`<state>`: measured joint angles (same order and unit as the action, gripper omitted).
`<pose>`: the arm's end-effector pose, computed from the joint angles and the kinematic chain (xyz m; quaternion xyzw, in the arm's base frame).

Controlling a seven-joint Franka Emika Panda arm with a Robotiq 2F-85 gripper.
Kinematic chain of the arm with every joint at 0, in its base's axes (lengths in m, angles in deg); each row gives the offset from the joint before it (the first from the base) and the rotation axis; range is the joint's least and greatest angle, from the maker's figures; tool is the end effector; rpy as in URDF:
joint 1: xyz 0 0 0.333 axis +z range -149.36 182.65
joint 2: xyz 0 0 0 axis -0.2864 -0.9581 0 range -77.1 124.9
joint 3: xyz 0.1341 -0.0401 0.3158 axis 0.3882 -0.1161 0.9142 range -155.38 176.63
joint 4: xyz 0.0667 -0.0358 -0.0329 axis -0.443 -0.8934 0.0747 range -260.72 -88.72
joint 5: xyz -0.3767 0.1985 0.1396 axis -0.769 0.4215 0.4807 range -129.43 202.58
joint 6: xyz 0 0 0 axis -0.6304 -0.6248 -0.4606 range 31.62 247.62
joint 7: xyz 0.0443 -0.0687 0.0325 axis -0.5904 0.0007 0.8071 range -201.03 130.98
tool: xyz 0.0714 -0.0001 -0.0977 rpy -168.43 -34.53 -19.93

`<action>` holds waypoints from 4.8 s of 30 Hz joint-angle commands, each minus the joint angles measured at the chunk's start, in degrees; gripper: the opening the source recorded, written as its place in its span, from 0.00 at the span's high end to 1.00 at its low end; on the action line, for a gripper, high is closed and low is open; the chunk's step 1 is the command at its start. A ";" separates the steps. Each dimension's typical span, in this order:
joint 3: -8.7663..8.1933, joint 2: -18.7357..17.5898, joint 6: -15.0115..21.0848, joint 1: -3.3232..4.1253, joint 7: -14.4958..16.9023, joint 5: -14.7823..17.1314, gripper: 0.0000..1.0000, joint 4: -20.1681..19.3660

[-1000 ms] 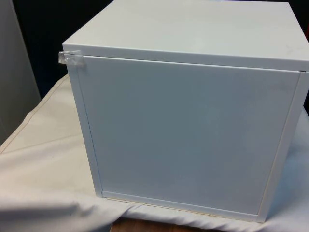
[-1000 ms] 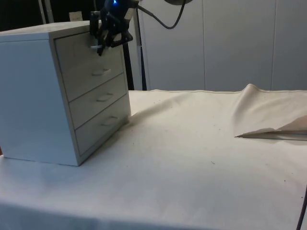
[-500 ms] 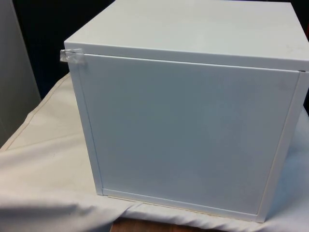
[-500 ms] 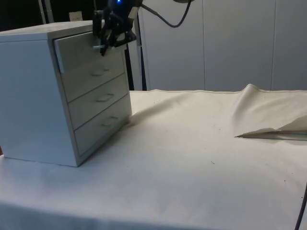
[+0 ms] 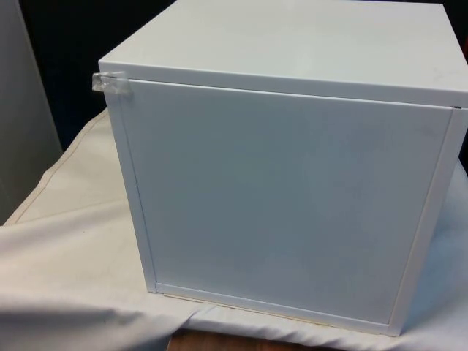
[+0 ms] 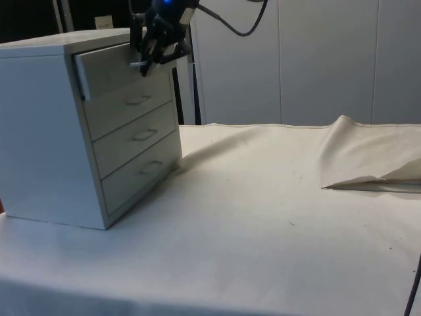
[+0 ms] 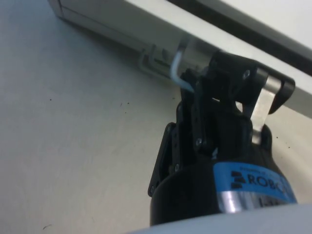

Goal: Open the drawer, then close it.

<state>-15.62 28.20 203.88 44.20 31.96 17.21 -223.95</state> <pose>0.5660 0.0348 0.3792 0.6952 0.6476 0.2248 0.2162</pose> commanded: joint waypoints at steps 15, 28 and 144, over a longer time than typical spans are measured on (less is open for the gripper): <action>-0.80 7.16 0.52 -1.32 2.01 -1.38 1.00 -7.28; -1.26 11.80 0.63 -1.78 3.72 -1.49 1.00 -11.75; -0.23 33.17 3.90 -5.27 4.98 -3.32 1.00 -33.80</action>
<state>-16.71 59.94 207.83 40.37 36.88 14.80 -255.35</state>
